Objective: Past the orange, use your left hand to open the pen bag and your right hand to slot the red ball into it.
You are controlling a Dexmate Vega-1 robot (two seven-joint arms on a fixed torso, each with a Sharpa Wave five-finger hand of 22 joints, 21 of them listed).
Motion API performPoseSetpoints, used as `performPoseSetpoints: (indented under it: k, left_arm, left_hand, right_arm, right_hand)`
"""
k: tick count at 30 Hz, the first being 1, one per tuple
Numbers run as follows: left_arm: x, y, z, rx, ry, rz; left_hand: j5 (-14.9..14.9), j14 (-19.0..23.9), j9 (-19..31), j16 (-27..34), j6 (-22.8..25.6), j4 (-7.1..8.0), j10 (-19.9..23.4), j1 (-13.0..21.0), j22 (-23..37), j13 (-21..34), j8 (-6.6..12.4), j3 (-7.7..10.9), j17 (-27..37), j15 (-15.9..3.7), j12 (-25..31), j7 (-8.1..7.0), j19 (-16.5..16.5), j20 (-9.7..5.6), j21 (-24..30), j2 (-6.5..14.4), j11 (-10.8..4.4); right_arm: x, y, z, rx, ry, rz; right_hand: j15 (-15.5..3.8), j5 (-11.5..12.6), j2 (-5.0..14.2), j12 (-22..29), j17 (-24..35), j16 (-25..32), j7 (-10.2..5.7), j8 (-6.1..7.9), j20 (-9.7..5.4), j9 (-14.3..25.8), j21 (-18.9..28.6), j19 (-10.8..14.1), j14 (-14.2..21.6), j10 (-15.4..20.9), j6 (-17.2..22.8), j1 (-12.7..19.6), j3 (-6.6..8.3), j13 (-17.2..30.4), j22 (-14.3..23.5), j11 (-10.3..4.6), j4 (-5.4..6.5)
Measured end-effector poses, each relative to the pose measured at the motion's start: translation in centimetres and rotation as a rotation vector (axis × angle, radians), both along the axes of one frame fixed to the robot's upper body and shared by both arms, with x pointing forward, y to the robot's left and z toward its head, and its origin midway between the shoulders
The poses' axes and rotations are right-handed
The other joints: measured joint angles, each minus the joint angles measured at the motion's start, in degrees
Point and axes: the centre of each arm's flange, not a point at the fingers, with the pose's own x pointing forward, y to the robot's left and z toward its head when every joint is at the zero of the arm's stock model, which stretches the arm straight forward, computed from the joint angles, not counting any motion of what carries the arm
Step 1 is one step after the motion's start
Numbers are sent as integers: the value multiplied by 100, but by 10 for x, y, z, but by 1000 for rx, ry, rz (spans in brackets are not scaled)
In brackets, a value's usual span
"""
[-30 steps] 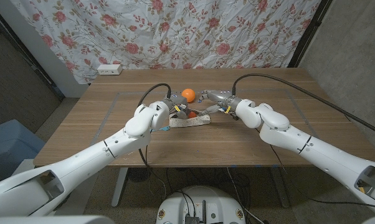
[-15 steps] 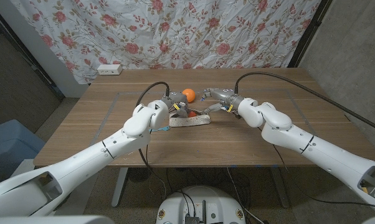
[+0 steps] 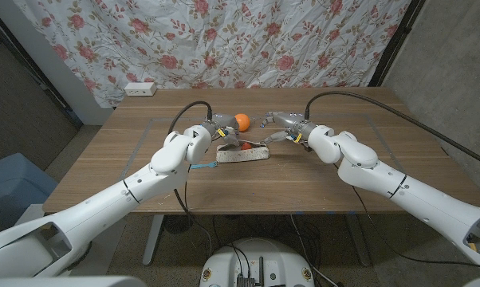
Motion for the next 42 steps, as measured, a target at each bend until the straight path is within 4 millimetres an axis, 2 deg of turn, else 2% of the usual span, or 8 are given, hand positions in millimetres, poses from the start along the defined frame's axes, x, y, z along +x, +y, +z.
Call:
performPoseSetpoints:
  k: [7,14,16,26,29,32,33,42]
  left_arm:
    - [-2,10,3,-42,-17,-17]
    - [-1,18,5,-123,-27,-50]
    - [3,28,5,-163,-27,-49]
    - [10,46,4,-282,-26,-81]
    - [13,52,4,-317,-23,-94]
    - [17,60,3,-343,-21,-97]
    - [17,60,3,-351,-20,-105]
    - [29,77,1,-446,-19,-133]
  left_hand:
    - [0,0,15,0,-31,0,11,-2,0,0,-20,0,0,0,-21,-32,0,0,0,2,11]
    - [0,0,14,0,-198,0,10,-23,0,14,-84,0,0,0,-33,-33,31,31,0,23,10]
    - [0,0,14,-25,-235,24,6,-29,0,15,-84,-24,0,0,-42,-31,31,31,0,28,14]
    - [0,-22,14,-50,-455,72,-75,-124,0,14,-106,-71,0,21,-84,-46,31,31,0,118,136]
    - [0,-44,13,-50,-518,93,-106,-163,0,14,-106,-93,0,-1,-84,-43,10,52,0,83,167]
    - [0,-99,13,-50,-665,114,-173,-239,0,14,-129,-114,30,-6,-84,-65,-22,84,0,160,190]
    - [0,-99,13,-50,-724,127,-191,-276,0,14,-129,-127,30,-6,-84,-75,-22,83,0,162,209]
    - [0,-177,13,-49,-961,174,-259,-409,0,14,-129,-174,30,9,-84,-142,-65,83,0,225,277]
  right_arm:
    - [0,-6,0,44,6,12]
    - [4,-14,0,85,13,27]
    - [4,-15,1,118,13,59]
    - [7,-24,3,202,14,89]
    - [9,-27,4,235,13,96]
    - [9,-28,4,265,12,104]
    - [10,-29,4,268,12,103]
    - [14,-38,5,371,21,125]
  right_hand:
    - [-42,22,64,38,0,0,-18,-45,-46,0,24,47,41,94,45,-60,-31,0,0,-32,33]
    - [-41,22,219,38,27,0,0,-109,-46,1,23,46,41,103,62,-218,-103,1,0,-41,135]
    - [-41,22,252,38,27,0,0,-150,-46,1,23,46,41,103,62,-253,-118,1,0,-41,150]
    - [-41,22,264,67,27,0,10,-252,-89,1,23,89,41,237,7,-536,-181,1,0,-71,262]
    - [-72,22,271,83,27,0,10,-274,-108,2,30,108,72,266,7,-543,-205,1,0,-62,285]
    - [-72,22,318,83,27,28,52,-296,-107,-24,46,108,72,286,-35,-592,-237,1,0,-81,317]
    - [-71,18,311,83,27,29,65,-320,-107,-26,46,108,73,287,-47,-689,-253,2,0,-83,333]
    - [-52,-51,344,83,26,28,101,-493,-169,-26,46,170,92,338,-230,-842,-306,-17,0,-71,434]
